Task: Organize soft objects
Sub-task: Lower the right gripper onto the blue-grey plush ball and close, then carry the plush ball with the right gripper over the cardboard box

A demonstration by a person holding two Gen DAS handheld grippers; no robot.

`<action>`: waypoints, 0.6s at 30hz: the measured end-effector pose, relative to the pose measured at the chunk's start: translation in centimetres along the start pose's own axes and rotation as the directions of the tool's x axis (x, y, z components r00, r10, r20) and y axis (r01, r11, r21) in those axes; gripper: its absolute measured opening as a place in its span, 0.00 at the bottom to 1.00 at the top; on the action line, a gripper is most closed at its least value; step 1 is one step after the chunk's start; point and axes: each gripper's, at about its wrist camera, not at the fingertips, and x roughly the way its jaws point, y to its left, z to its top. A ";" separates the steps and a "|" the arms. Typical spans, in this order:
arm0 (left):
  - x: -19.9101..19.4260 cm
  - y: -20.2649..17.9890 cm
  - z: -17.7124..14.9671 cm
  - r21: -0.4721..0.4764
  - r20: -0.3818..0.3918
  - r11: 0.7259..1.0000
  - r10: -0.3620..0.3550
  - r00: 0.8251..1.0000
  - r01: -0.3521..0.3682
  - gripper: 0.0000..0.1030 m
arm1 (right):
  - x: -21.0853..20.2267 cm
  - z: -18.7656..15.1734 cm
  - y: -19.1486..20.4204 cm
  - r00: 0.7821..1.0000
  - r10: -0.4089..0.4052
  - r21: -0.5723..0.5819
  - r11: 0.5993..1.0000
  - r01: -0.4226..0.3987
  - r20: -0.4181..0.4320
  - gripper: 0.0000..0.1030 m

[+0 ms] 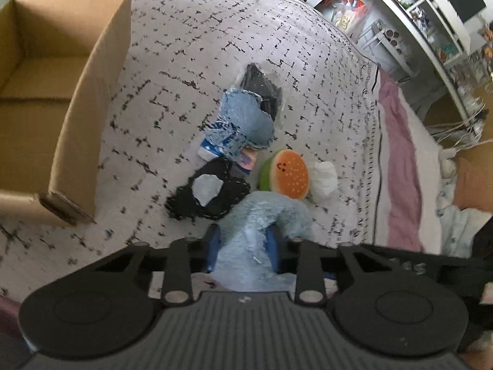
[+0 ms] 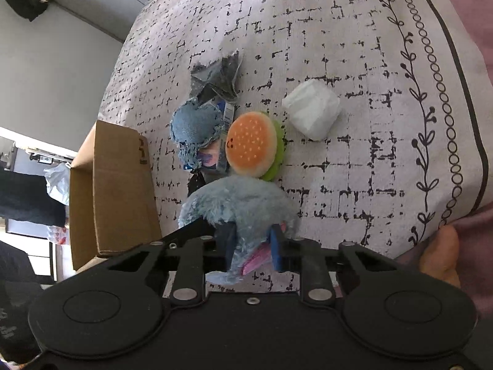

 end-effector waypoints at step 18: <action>-5.8 -1.4 1.2 0.021 0.088 0.997 -0.070 0.994 0.068 0.24 | -4.9 -0.8 3.8 0.991 0.006 -0.067 0.998 0.003 0.137 0.18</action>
